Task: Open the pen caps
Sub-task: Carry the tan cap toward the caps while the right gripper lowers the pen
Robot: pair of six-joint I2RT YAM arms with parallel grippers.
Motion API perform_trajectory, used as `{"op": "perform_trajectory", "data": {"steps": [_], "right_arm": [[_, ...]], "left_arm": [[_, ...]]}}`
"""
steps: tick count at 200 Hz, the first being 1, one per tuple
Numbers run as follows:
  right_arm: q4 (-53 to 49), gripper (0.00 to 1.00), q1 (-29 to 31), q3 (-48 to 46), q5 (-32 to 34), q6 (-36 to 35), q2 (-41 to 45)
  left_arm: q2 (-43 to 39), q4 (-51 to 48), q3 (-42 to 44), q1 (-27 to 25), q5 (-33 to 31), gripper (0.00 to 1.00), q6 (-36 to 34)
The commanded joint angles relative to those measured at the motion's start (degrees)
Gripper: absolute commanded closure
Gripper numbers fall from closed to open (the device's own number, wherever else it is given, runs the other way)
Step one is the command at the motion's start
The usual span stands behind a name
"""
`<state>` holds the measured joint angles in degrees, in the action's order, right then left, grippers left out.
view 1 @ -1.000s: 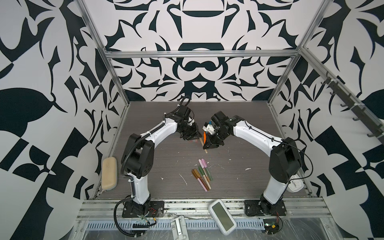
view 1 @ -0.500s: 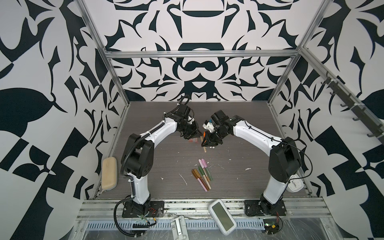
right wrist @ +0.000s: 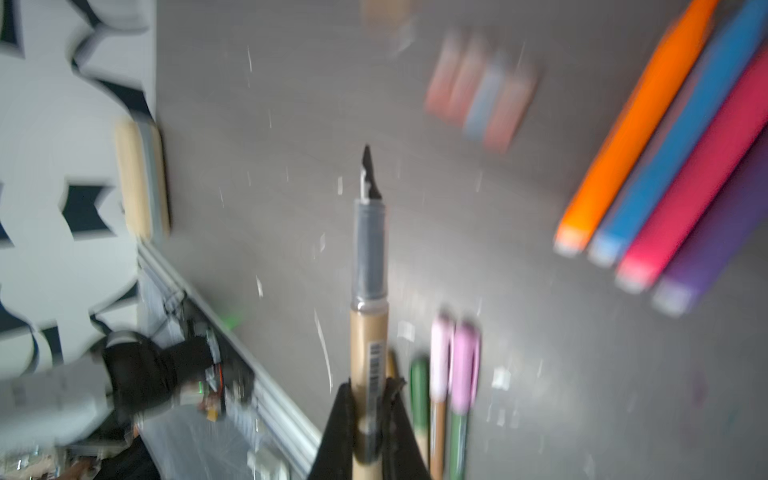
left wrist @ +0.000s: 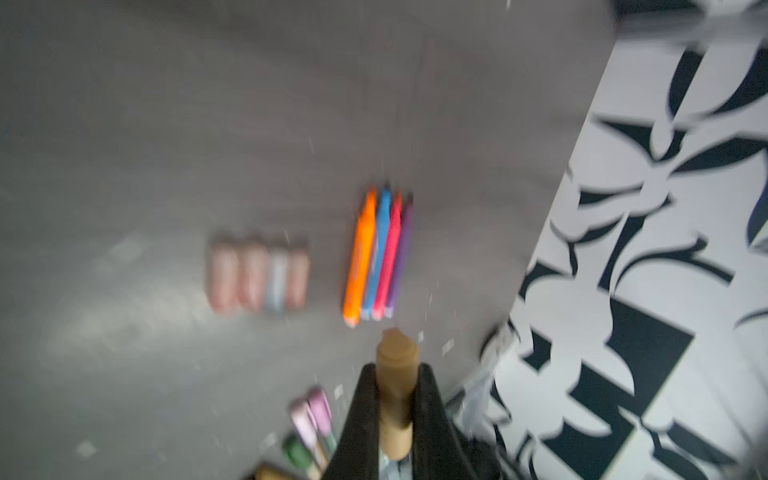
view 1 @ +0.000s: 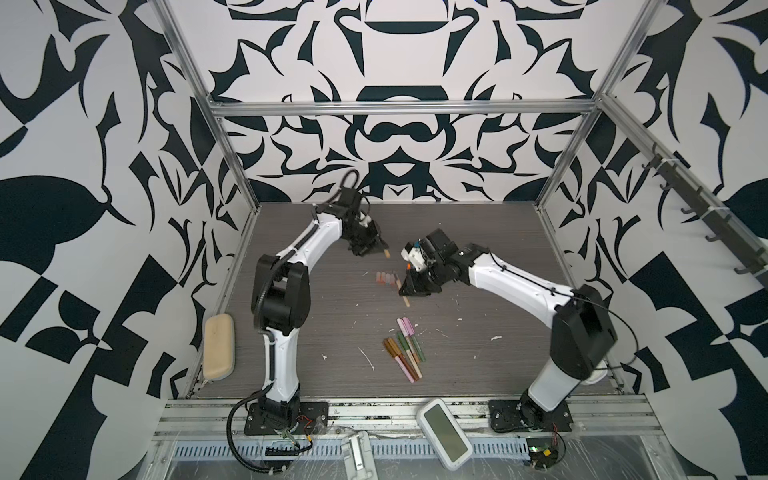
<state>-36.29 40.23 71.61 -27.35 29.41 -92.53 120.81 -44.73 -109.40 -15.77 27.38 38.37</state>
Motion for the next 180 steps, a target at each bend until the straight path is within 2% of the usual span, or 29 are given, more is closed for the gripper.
{"op": "perform_trajectory", "data": {"steps": [1,25,48,75,119,180], "right_arm": [[-3.2,1.0,-0.6,-2.2,-1.1,1.9,5.8],[-2.7,1.0,-7.9,-0.9,-3.5,0.2,3.7],[-1.4,1.0,-16.2,0.4,-2.3,-3.0,0.3],[2.7,1.0,-22.6,3.6,-2.6,-7.5,-7.4],[5.3,1.0,-24.8,9.6,-4.3,-9.8,-19.6],[8.8,0.98,-24.8,7.9,-6.3,-8.4,-23.4]], "left_arm": [[2.5,-7.0,-5.5,5.8,-8.5,1.0,-6.7],[0.1,-7.1,-1.6,5.7,-9.2,1.0,-9.2],[-2.3,-6.5,4.3,5.6,-9.4,1.0,-11.8],[-0.9,-7.2,7.5,5.1,-9.3,1.0,-15.4],[5.4,-10.5,4.2,2.5,-9.4,1.0,-20.8],[8.5,-12.1,3.5,0.7,-10.2,1.0,-25.6]]}}
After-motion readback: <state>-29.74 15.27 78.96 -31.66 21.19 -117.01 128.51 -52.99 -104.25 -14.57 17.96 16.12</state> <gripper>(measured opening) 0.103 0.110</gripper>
